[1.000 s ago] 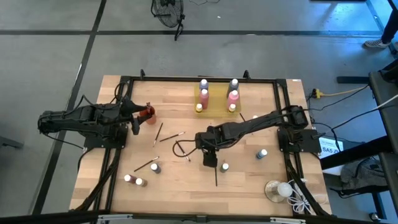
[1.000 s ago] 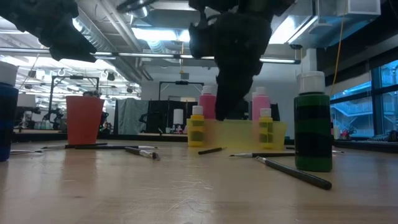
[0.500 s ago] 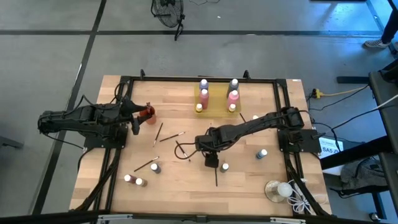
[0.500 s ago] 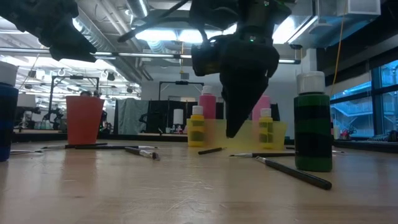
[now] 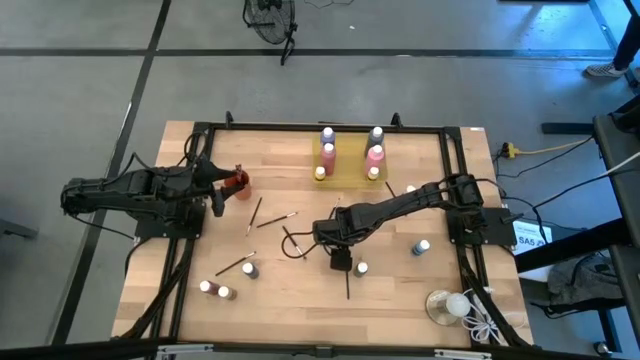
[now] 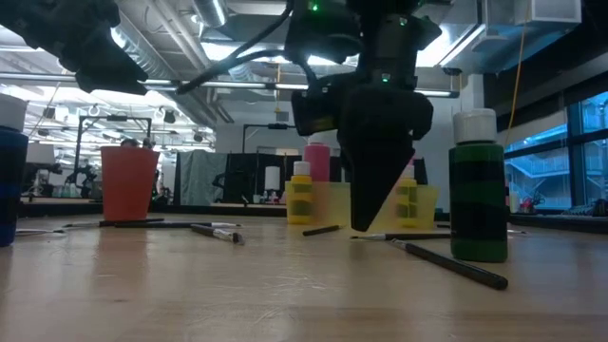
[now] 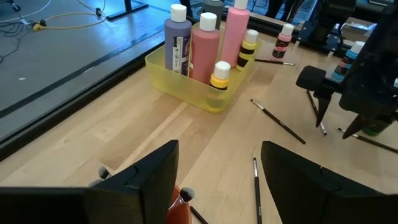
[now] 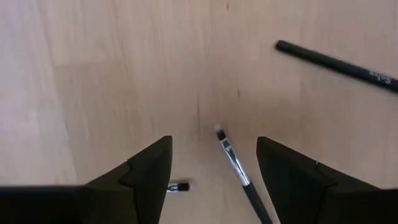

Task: Pick & Place Paint Supplies
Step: Put the silver paint brush into the orange cup

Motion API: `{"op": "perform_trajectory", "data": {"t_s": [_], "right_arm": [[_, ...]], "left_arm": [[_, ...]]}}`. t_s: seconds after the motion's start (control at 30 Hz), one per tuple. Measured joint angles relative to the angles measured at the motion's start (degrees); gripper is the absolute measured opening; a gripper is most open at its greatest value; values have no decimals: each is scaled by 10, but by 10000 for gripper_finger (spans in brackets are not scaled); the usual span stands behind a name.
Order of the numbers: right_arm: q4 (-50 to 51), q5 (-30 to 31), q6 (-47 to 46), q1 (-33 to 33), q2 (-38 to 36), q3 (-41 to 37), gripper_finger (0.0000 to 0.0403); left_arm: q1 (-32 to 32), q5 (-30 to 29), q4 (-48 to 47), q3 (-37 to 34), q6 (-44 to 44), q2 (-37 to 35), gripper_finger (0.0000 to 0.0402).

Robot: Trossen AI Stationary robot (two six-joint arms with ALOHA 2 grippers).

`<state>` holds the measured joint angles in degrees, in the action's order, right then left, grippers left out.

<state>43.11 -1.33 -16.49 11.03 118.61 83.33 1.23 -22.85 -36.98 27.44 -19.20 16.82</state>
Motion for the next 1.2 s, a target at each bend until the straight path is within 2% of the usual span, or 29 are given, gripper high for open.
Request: {"op": "perform_trajectory", "data": {"t_s": [0.2, 0.7, 1.2], "right_arm": [[-1, -2, 0, 0, 7, 0, 231], [-5, -4, 7, -2, 16, 1, 169], [6, -2, 43, -2, 17, 0, 67]], "left_arm": [[0, 0, 0, 0, 0, 0, 226], [0, 0, 0, 0, 0, 0, 226], [0, 4, 1, 0, 0, 0, 226]]}}
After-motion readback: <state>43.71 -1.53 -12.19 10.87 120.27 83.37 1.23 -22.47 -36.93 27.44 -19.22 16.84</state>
